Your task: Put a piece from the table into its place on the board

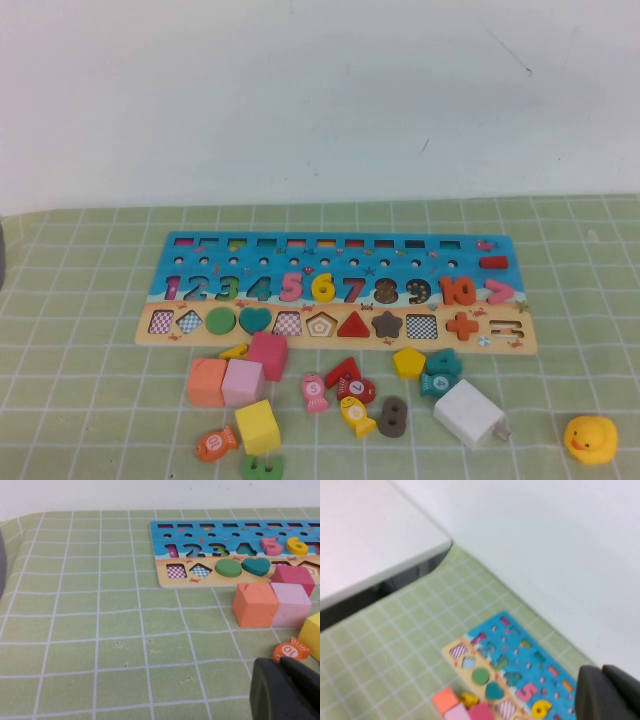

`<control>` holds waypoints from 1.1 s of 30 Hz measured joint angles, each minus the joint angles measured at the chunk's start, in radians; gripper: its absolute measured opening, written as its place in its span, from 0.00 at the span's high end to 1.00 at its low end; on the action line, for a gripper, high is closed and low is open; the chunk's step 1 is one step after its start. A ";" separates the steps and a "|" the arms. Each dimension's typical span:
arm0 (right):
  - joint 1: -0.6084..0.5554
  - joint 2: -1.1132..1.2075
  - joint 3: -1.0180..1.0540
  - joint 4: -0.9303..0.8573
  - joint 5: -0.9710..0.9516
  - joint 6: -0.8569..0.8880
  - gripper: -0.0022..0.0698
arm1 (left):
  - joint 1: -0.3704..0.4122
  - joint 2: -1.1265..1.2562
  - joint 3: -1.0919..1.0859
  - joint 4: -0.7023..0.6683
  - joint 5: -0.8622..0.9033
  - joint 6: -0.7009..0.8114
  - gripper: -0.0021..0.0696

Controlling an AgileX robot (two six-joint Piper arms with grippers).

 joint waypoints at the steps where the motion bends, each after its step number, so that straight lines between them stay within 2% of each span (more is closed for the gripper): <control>1: 0.006 -0.014 0.025 0.000 0.000 0.000 0.97 | 0.000 0.000 0.000 0.000 0.000 0.000 0.97; 8: 0.012 -0.177 0.249 -0.034 0.000 0.012 0.97 | 0.000 0.000 0.000 0.000 0.000 0.000 0.97; 13: 0.012 -0.370 0.553 -0.070 -0.010 0.070 0.97 | 0.000 0.000 0.000 0.000 0.000 0.000 0.97; 25: 0.012 -0.791 1.217 -0.126 -0.366 0.155 0.97 | 0.000 0.000 0.000 0.000 0.000 0.000 0.97; 33: 0.012 -1.016 1.577 -0.128 -0.511 0.229 0.97 | 0.000 0.000 0.000 0.000 0.000 0.000 0.97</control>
